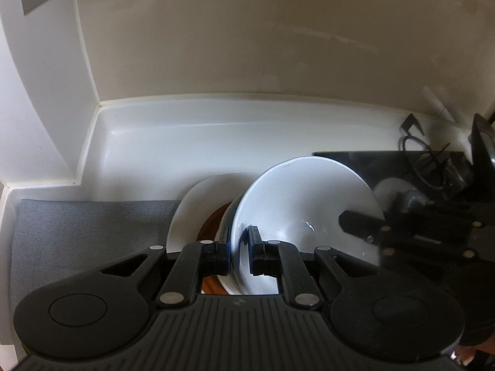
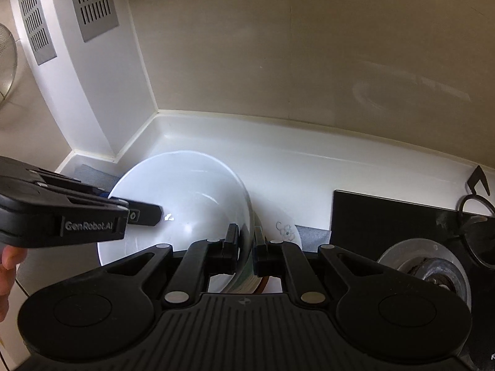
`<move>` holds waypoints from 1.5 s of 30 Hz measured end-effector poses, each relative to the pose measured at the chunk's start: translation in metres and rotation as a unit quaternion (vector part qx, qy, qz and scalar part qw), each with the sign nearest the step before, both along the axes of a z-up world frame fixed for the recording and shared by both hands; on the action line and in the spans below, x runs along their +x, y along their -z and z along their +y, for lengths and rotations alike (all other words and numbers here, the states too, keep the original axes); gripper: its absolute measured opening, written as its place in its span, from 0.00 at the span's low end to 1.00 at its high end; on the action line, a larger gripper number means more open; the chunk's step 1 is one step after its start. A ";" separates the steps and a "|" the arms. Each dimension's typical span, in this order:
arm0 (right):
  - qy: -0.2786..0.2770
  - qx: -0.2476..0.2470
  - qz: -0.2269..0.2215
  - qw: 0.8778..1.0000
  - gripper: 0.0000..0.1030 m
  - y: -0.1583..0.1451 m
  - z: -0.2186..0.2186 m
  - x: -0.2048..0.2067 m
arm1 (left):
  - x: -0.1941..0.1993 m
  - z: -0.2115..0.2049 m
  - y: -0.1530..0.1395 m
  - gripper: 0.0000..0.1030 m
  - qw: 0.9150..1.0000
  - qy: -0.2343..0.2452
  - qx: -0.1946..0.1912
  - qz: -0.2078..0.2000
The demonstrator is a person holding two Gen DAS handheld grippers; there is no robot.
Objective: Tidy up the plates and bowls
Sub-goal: 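Lift the white bowl with both grippers and carry it over the stacked bowls, then lower the white bowl into the teal bowl and open both grippers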
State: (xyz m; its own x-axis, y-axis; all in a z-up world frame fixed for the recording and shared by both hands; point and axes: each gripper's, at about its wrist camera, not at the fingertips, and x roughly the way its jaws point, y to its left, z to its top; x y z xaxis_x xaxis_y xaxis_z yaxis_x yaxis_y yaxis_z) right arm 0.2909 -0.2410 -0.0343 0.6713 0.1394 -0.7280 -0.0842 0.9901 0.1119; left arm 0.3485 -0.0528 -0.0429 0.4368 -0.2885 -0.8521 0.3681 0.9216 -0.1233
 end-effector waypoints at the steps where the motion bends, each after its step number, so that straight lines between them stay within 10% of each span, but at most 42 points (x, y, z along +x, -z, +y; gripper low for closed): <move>1: 0.000 0.001 0.001 1.000 0.09 0.002 -0.001 0.001 | 0.001 0.000 0.003 0.11 1.000 -0.001 0.001 0.003; 29: 0.015 0.000 0.017 1.000 0.07 0.025 -0.008 0.021 | 0.011 -0.002 0.012 0.09 0.999 0.010 0.028 -0.030; 31: 0.019 0.004 0.014 1.000 0.07 0.025 -0.009 0.018 | 0.008 0.000 0.007 0.18 0.999 0.008 0.024 -0.039; 36: 0.031 0.013 0.001 0.999 0.25 0.019 -0.015 0.008 | 0.003 0.005 -0.004 0.83 0.997 -0.008 0.019 -0.070; 45: 0.056 0.041 -0.033 0.997 0.68 0.008 -0.016 -0.034 | -0.022 0.014 -0.020 1.00 0.994 -0.017 0.022 -0.109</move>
